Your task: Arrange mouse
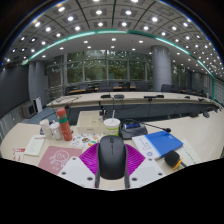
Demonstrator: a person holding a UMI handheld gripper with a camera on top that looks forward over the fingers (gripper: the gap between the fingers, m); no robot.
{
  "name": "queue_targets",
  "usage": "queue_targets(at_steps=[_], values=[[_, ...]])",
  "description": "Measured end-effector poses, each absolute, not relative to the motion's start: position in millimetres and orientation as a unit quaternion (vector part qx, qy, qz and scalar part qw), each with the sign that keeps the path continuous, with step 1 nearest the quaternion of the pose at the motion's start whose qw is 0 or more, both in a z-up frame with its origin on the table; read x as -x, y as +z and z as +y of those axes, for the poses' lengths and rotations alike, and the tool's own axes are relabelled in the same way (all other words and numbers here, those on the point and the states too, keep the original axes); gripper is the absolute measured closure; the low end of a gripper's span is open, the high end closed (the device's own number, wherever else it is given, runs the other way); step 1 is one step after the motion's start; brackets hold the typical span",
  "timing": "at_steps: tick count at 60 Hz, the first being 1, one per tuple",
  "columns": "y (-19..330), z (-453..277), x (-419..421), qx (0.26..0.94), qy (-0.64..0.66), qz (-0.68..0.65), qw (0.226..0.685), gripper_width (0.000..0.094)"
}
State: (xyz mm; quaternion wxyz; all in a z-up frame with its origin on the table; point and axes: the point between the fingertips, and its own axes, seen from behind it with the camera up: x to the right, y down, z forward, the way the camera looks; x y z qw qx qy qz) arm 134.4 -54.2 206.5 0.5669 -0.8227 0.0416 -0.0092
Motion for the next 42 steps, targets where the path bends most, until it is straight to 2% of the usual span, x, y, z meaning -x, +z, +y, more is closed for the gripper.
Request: queue_targets(at_steps=[4, 10, 15, 21, 28, 36, 41, 42], values=[[221.1, -28.9, -81.7, 0.817, 0.001, 0.041, 0.575, 0.0606], [209.4, 13.0, 0.9, 0.825, 0.015, 0.026, 0.564, 0.0607], [172.9, 42.4, 62.3, 0.841, 0.025, 0.016, 0.54, 0.0607], [103.6, 64.5, 121.6, 0.866, 0.035, 0.007, 0.5, 0.0608], [40.8, 75.1, 150.6, 0.888, 0.027, 0.012, 0.459, 0.0603], [2.0, 76.2, 163.0, 0.899, 0.018, 0.005, 0.439, 0.0526], [-6.6, 72.1, 163.7, 0.904, 0.02, 0.001, 0.427, 0.0446], [-6.0, 70.4, 162.8, 0.905, 0.018, 0.002, 0.426, 0.0405]])
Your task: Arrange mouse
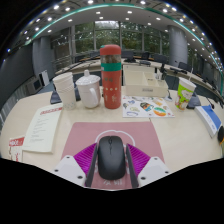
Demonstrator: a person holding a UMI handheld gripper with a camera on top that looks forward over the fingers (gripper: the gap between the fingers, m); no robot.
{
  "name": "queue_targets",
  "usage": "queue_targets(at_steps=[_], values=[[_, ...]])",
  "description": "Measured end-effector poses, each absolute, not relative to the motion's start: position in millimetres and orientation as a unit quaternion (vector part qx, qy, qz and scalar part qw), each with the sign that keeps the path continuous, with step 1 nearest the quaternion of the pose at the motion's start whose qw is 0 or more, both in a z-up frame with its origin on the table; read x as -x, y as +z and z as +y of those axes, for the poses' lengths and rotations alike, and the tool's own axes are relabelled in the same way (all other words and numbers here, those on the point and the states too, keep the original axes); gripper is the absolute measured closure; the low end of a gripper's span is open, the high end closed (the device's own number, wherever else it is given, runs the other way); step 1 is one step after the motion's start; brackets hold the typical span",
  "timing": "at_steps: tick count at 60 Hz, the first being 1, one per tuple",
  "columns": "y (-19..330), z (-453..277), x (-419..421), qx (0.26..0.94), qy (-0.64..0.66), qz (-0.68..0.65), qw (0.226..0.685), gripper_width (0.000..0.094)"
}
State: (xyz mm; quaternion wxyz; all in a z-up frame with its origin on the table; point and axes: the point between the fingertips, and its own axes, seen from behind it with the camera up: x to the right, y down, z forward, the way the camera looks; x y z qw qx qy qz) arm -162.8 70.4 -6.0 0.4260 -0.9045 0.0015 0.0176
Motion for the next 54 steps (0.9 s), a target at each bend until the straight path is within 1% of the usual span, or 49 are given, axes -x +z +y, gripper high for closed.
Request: queue_targets(at_steps=[5, 7, 10, 21, 28, 33, 43, 54], values=[[14.0, 56.8, 160.3, 0.901, 0.012, 0.001, 0.433, 0.0125], [27.2, 48.8, 158.4, 0.9, 0.011, 0.0, 0.435, 0.0065], [48.5, 32.4, 159.7, 0.897, 0.01, -0.001, 0.442, 0.0082], [131.7, -50.7, 156.7, 0.889, -0.006, 0.014, 0.458, 0.0077], [174.6, -109.5, 156.1, 0.881, -0.019, 0.014, 0.472, 0.0077], [198.0, -148.6, 156.6, 0.876, -0.02, 0.022, 0.482, 0.0077], [228.0, -218.4, 160.5, 0.867, -0.017, 0.037, 0.496, 0.0075], [236.5, -271.5, 164.3, 0.864, -0.019, 0.039, 0.502, 0.0078]])
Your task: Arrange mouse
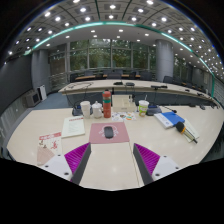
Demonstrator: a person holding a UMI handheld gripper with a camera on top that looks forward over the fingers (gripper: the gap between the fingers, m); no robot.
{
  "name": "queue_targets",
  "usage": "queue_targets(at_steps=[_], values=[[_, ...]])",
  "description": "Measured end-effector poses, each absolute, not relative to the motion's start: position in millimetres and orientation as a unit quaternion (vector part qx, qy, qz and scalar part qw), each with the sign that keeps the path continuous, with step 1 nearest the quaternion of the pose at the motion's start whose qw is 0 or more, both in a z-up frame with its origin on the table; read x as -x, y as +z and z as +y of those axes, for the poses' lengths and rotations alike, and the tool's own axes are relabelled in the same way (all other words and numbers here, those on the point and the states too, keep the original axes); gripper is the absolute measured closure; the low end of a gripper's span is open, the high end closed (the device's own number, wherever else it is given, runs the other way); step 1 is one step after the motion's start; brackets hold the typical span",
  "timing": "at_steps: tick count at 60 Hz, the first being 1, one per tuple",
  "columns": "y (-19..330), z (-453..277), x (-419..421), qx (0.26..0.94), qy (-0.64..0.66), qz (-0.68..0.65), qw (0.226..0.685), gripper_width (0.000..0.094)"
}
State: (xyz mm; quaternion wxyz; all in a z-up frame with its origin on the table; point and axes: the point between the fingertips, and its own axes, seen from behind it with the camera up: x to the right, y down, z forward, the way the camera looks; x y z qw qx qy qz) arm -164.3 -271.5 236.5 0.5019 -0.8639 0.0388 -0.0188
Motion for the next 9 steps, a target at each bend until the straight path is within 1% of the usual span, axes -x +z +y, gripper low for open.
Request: queue_targets(at_steps=[9], values=[[242.4, -293.8, 165.5, 0.861, -0.015, 0.044, 0.507, 0.0075]])
